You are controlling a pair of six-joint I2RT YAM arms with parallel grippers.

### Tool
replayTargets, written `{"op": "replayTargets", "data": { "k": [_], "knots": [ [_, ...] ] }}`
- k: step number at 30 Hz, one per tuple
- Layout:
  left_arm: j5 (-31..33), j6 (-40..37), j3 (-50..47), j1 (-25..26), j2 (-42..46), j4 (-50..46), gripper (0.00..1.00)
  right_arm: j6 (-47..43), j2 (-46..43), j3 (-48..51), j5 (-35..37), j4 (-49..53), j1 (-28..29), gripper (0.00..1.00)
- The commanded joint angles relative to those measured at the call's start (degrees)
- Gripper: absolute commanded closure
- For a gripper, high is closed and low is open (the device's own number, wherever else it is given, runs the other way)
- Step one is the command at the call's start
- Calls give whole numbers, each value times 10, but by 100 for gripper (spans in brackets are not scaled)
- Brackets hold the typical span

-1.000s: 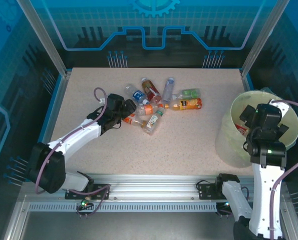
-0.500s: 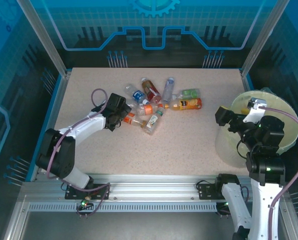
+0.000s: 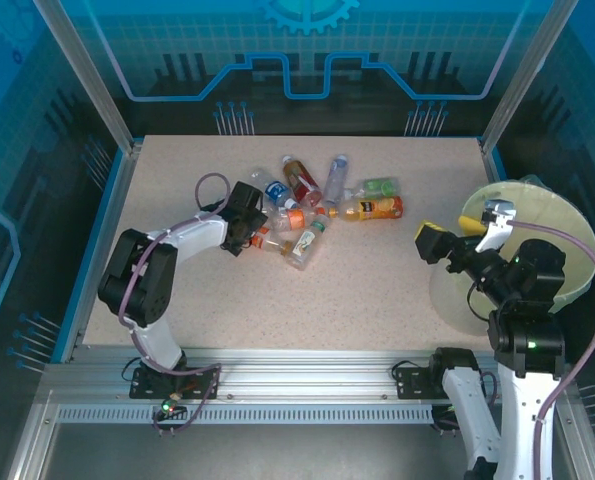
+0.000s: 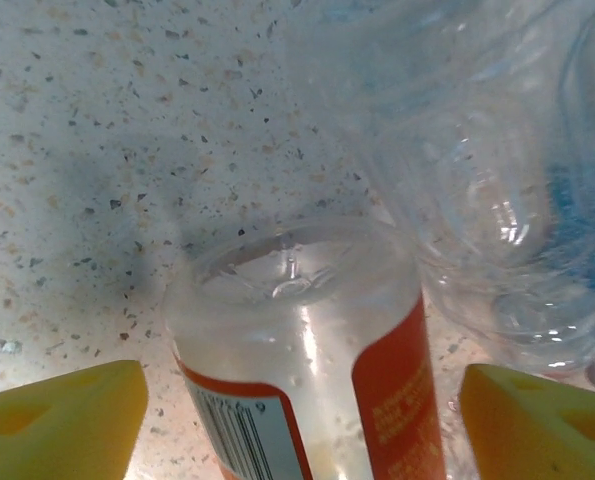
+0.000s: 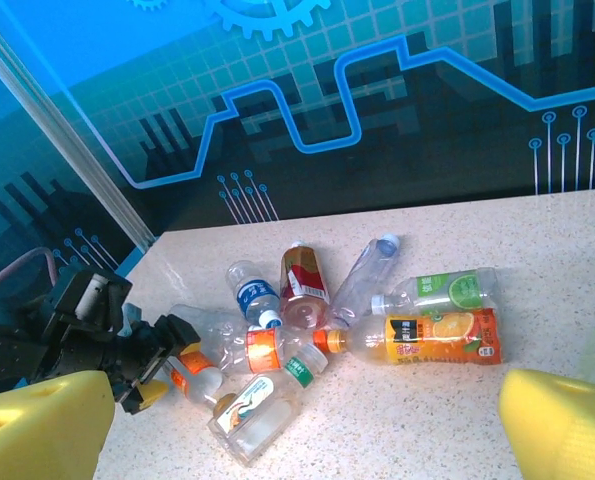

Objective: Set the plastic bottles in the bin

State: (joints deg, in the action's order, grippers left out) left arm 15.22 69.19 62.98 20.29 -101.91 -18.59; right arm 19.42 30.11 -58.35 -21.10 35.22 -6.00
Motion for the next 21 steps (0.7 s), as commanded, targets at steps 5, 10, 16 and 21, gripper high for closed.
{"op": "replayTargets", "data": {
  "k": [5, 10, 16, 21],
  "knots": [
    [6, 5, 3, -7, -38, 30, 23, -17, -7, -5, -21, 11, 8, 0],
    [11, 2, -33, -8, -49, 93, 28, -10, -4, -1, -61, 4, 8, 0],
    [21, -34, -73, -8, -36, 160, 38, -7, -3, -1, -87, 5, 9, 0],
    [14, -63, -104, -8, -9, 208, 47, 3, -1, 8, -112, -8, 9, 0]
  ]
}}
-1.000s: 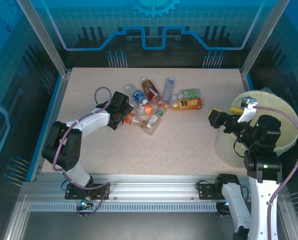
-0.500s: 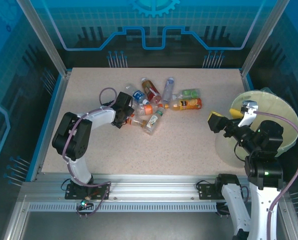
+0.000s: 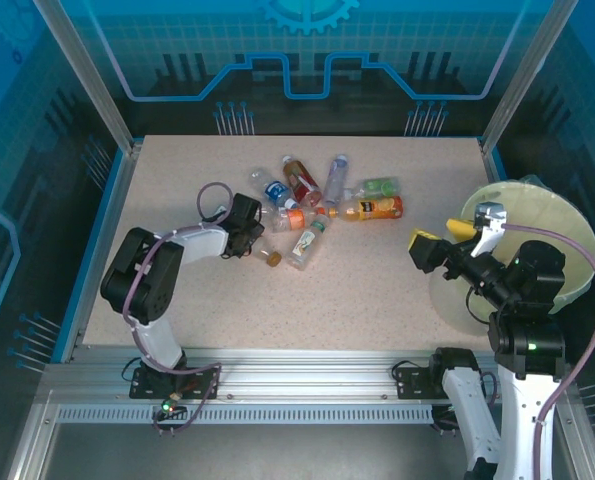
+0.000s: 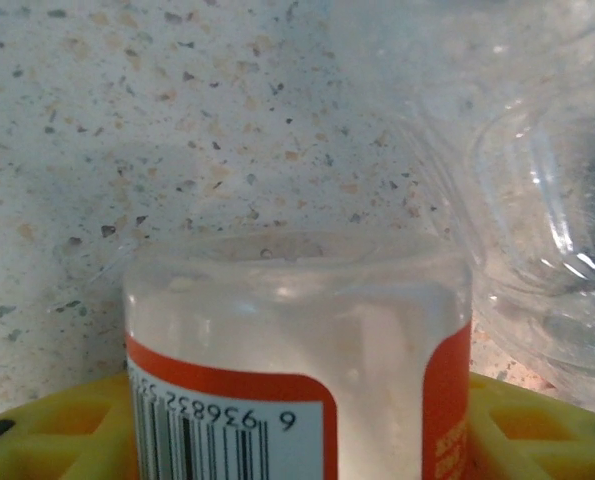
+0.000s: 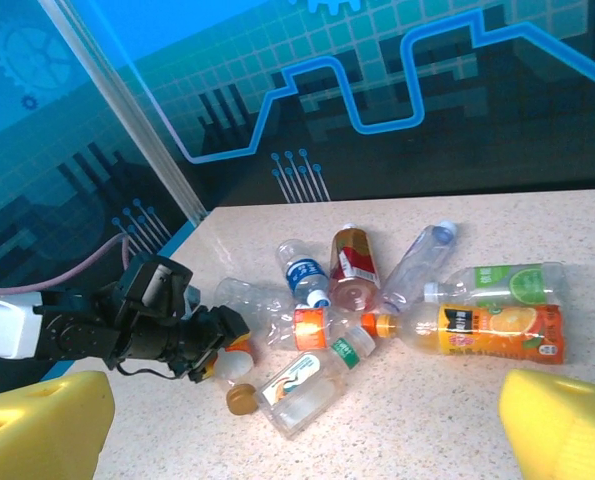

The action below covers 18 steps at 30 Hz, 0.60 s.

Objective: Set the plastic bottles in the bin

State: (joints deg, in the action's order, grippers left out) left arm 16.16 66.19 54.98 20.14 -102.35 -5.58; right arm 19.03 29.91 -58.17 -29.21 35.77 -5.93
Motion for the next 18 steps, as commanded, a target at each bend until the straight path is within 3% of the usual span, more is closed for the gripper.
{"op": "replayTargets", "data": {
  "k": [1, 10, 18],
  "knots": [
    [2, -40, -31, -6, 5, 87, 48, 7, 2, 6, -39, -15, 8, 0],
    [-32, -131, -60, -6, 99, 144, 59, 30, 7, 16, -81, -53, 14, 0],
    [-154, -189, -79, -1, 177, 243, 61, 32, 10, 40, -55, -88, 71, 0]
  ]
}}
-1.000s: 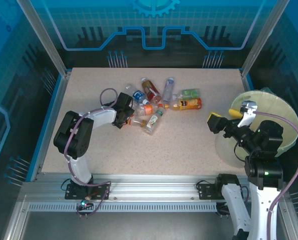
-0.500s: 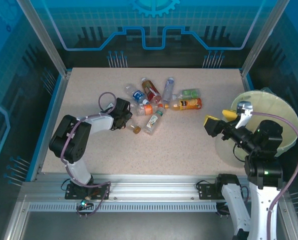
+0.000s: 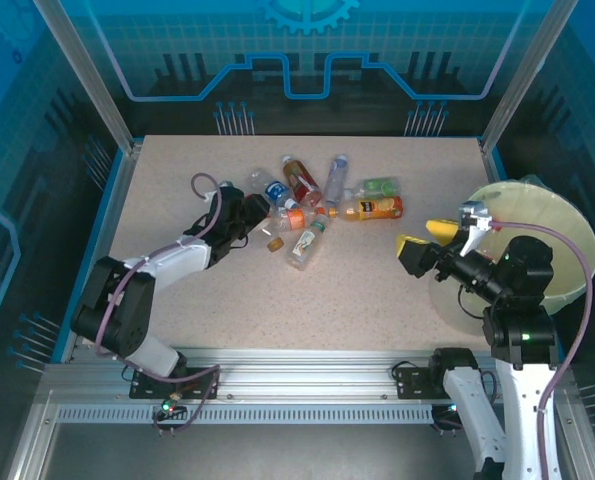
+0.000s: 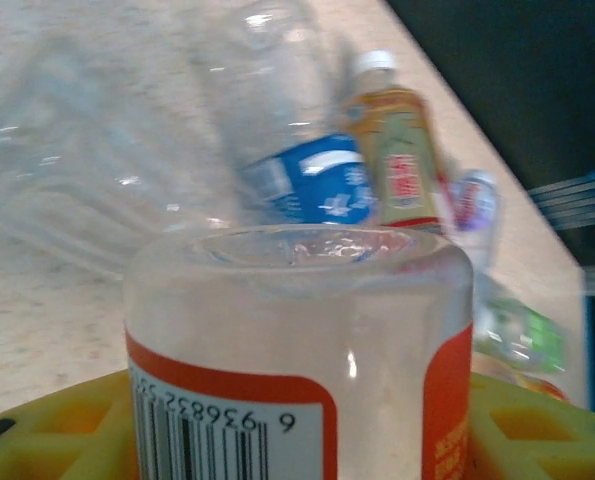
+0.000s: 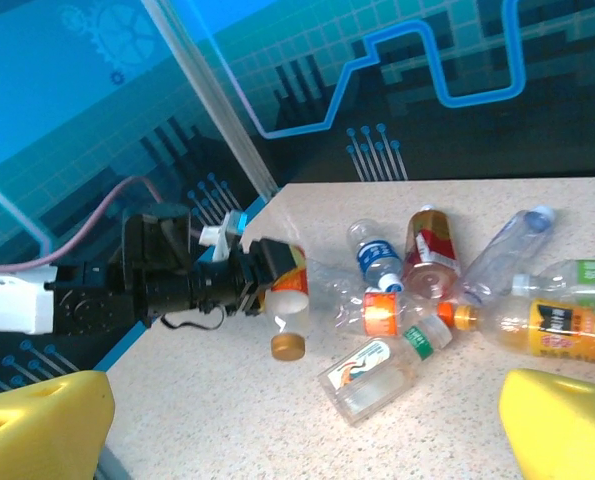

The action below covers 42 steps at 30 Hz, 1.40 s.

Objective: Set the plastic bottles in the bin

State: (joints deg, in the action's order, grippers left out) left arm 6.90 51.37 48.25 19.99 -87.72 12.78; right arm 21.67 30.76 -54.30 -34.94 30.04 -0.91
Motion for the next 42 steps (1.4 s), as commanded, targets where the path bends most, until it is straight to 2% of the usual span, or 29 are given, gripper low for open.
{"op": "replayTargets", "data": {
  "k": [1, 10, 16, 19, 23, 26, 30, 42],
  "knots": [
    [-79, -49, -12, 3, 41, 75, 61, 5, 7, 1, 8, -31, 34, 0],
    [-240, -148, 8, 62, 99, 204, 61, -12, 96, -1, 90, -56, 187, 0],
    [-313, -154, 24, 102, 101, 268, 62, -38, 177, -17, 115, -88, 293, 0],
    [-330, -151, 23, 120, 99, 310, 62, -26, 214, -21, 138, -118, 329, 0],
    [-325, -136, 19, 142, 92, 367, 61, 26, 255, -4, 187, -203, 360, 0],
    [-326, -102, 18, 148, 77, 410, 61, 53, 279, 18, 189, -297, 376, 0],
    [-325, -79, 18, 150, 65, 436, 61, 63, 300, 22, 185, -351, 390, 0],
    [-319, -53, 20, 153, 53, 433, 60, 25, 302, 25, 191, -338, 400, 30]
  ]
}}
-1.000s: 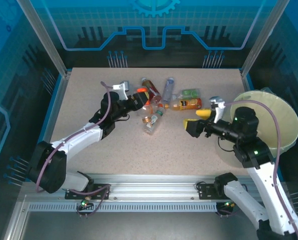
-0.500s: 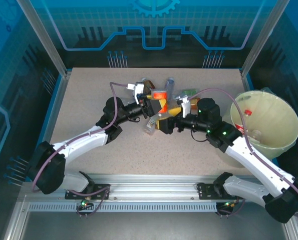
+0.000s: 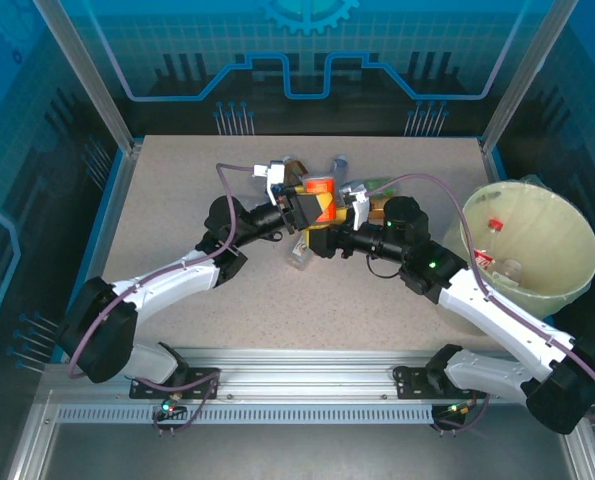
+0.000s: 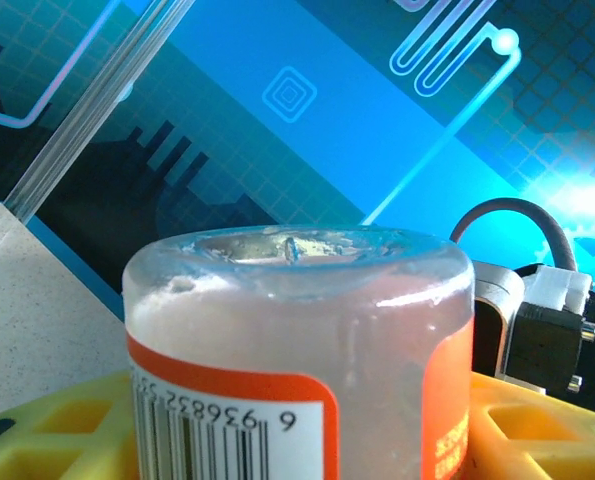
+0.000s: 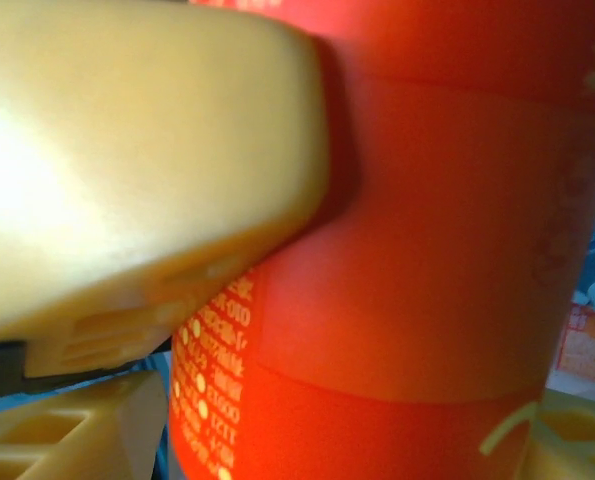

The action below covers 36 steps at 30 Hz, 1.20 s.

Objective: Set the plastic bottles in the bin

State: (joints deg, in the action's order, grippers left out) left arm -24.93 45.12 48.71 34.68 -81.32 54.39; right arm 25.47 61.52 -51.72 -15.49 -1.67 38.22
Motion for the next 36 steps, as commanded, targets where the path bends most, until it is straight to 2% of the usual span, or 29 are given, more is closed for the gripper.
{"op": "replayTargets", "data": {
  "k": [1, 5, 12, 17, 20, 23, 25, 27, 30, 33, 36],
  "knots": [
    [1, 8, 16, 5, -12, 13, 60, -15, -7, -2, 2, -15, 9, 33],
    [7, 6, 16, 6, -14, 2, 58, -19, -8, -6, 23, 4, 9, 40],
    [42, -9, 18, 5, 1, -54, 31, -21, -3, -17, 84, 48, 10, 48],
    [41, -26, 32, 4, 16, -105, 20, -35, 7, -36, 111, 98, 9, 52],
    [60, -42, 31, 4, 32, -130, 13, -49, 4, -48, 132, 130, 10, 53],
    [85, -54, 22, 1, 53, -145, 3, -67, -7, -64, 170, 178, 8, 55],
    [102, -70, 16, -1, 68, -159, 1, -75, -18, -73, 184, 208, 6, 56],
    [140, -92, 9, -2, 82, -188, 1, -85, -30, -84, 197, 237, 5, 57],
    [233, -105, -1, -2, 103, -245, 1, -105, -52, -101, 234, 278, 2, 57],
    [339, -77, -11, -9, 115, -310, 1, -128, -75, -119, 288, 321, -4, 57],
    [374, -33, -25, -33, 116, -344, 1, -128, -93, -143, 369, 376, -20, 57]
  ]
}}
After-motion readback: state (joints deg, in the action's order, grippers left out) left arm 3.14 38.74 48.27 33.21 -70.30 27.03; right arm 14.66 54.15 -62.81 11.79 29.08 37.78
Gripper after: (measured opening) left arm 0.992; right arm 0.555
